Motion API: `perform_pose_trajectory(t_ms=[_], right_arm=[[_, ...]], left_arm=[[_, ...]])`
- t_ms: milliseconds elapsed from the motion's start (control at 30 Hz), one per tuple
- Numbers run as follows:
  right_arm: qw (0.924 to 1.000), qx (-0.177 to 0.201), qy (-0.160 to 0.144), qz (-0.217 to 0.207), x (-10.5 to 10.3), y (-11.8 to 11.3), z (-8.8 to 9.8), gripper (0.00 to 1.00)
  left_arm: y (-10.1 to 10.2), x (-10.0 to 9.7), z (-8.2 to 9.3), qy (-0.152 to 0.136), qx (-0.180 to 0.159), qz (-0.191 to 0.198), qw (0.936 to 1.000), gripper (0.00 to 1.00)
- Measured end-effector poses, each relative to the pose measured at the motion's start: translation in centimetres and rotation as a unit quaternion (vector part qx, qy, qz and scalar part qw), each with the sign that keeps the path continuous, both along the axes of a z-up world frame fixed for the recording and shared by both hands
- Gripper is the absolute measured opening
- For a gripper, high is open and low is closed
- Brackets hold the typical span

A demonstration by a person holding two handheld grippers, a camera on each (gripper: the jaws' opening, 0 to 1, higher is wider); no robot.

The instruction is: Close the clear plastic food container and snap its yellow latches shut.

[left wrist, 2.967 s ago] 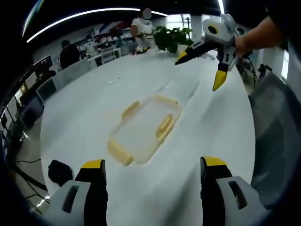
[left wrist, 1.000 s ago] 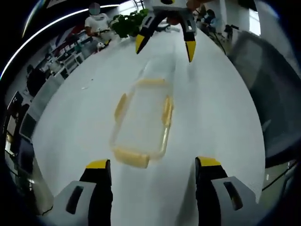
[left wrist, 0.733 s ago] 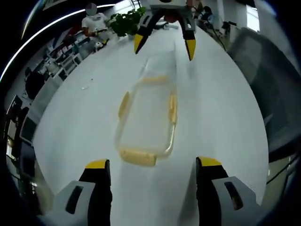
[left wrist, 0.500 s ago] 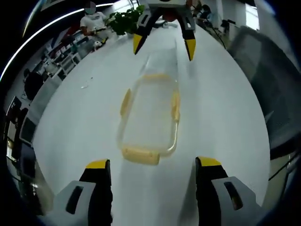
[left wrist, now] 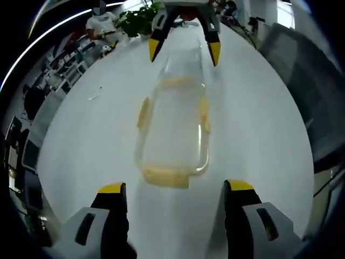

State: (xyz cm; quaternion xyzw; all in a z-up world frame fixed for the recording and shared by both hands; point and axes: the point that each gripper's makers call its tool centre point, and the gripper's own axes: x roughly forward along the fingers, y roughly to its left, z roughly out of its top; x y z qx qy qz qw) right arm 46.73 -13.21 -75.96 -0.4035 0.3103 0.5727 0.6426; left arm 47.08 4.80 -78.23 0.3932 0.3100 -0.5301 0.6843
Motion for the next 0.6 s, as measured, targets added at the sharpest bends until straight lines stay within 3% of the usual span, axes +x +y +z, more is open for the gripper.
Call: perform_pose_trajectory(t_ms=[67,600], right_arm=[[1.0,-0.001,0.0,0.001,0.1,0.1,-0.1,0.73],[0.9996,-0.018,0.019,0.008,0.5,0.8,-1.6,0.72]], left_arm=[[0.0,0.5,0.1,-0.011,0.005,-0.005,0.9999,0.7],[-0.5,1.3,-0.4,0.006,0.008,-0.017,0.9998,0.71]])
